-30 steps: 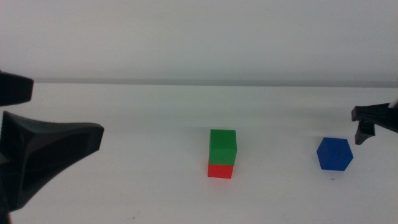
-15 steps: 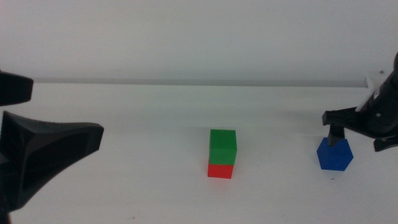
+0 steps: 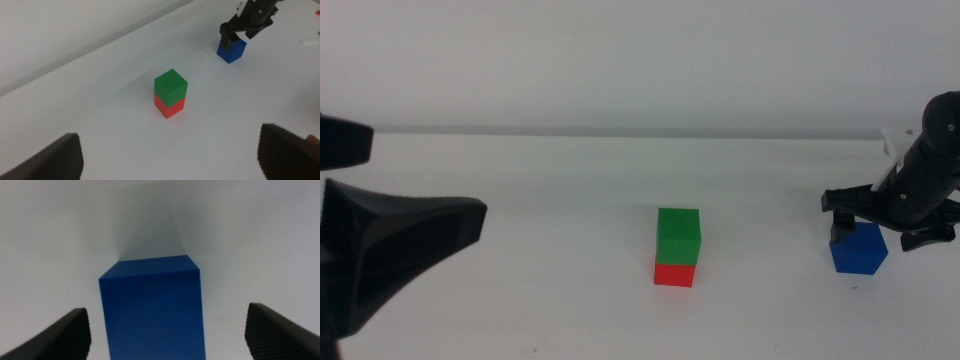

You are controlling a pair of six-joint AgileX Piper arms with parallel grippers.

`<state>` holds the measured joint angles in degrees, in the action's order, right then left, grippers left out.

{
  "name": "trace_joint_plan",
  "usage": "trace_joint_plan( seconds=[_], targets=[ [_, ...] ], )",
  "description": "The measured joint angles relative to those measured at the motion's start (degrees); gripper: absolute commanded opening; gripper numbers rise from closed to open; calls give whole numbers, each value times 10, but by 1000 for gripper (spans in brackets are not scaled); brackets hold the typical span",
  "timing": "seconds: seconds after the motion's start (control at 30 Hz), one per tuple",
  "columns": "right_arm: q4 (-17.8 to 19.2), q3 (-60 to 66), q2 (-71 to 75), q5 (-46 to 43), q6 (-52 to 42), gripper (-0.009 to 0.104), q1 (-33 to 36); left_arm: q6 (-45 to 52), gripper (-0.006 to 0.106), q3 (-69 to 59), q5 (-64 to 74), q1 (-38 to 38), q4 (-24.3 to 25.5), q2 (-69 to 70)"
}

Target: Stack red cubes first, then green, then blue cubes in a specific spot.

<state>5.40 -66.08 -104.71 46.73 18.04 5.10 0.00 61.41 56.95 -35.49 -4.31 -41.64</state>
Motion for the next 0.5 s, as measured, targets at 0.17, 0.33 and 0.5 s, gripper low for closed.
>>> trace_joint_plan(
  seconds=[0.17, 0.33, 0.5],
  targets=[
    [1, 0, -13, -12, 0, 81, 0, 0, 94, 0, 0, 0, 0, 0],
    [2, 0, -32, -21, 0, 78, 0, 0, 94, 0, 0, 0, 0, 0],
    [6, 0, -41, -41, 0, 66, 0, 0, 94, 0, 0, 0, 0, 0]
  ],
)
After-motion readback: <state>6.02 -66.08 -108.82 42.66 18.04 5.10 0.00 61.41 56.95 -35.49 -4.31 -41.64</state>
